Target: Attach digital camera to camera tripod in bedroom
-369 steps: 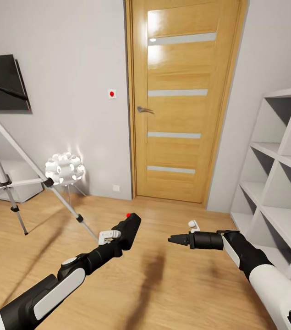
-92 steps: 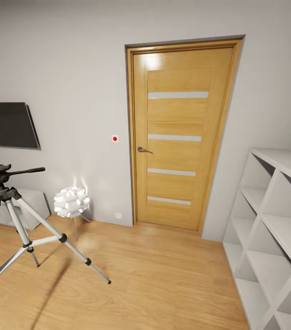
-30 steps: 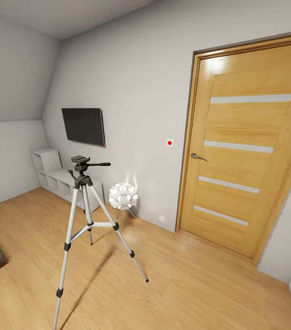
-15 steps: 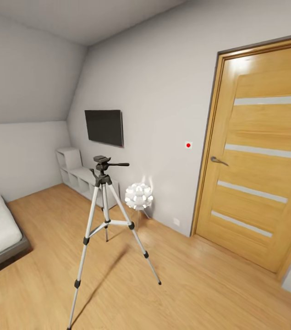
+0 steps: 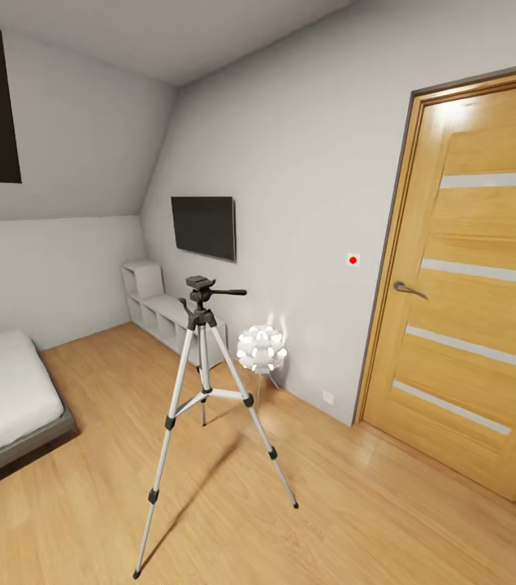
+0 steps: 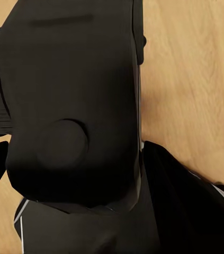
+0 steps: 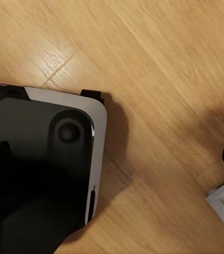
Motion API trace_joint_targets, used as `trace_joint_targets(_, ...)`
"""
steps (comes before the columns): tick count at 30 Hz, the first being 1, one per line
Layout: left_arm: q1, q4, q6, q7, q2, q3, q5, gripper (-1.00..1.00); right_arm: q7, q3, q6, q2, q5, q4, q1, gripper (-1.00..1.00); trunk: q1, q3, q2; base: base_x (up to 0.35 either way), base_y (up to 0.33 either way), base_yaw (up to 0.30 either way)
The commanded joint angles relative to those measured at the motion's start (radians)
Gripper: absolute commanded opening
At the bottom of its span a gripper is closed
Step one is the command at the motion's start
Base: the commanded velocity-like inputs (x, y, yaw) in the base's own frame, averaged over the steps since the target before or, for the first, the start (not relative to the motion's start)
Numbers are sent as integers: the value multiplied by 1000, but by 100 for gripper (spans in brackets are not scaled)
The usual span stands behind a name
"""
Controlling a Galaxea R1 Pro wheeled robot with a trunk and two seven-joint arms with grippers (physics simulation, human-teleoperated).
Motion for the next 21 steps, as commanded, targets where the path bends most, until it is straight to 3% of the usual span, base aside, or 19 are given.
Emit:
trace_joint_targets(1,0,0,-2,3,0,-9,5,-100,2,7,-7,0,-2,3,-1,100,0,0,-1,0,0,11)
trace_joint_targets(21,0,0,-1,3,0,-9,6,-100,3,7,-6,-2,-2,3,-1,100,0,0,-1,0,0,2)
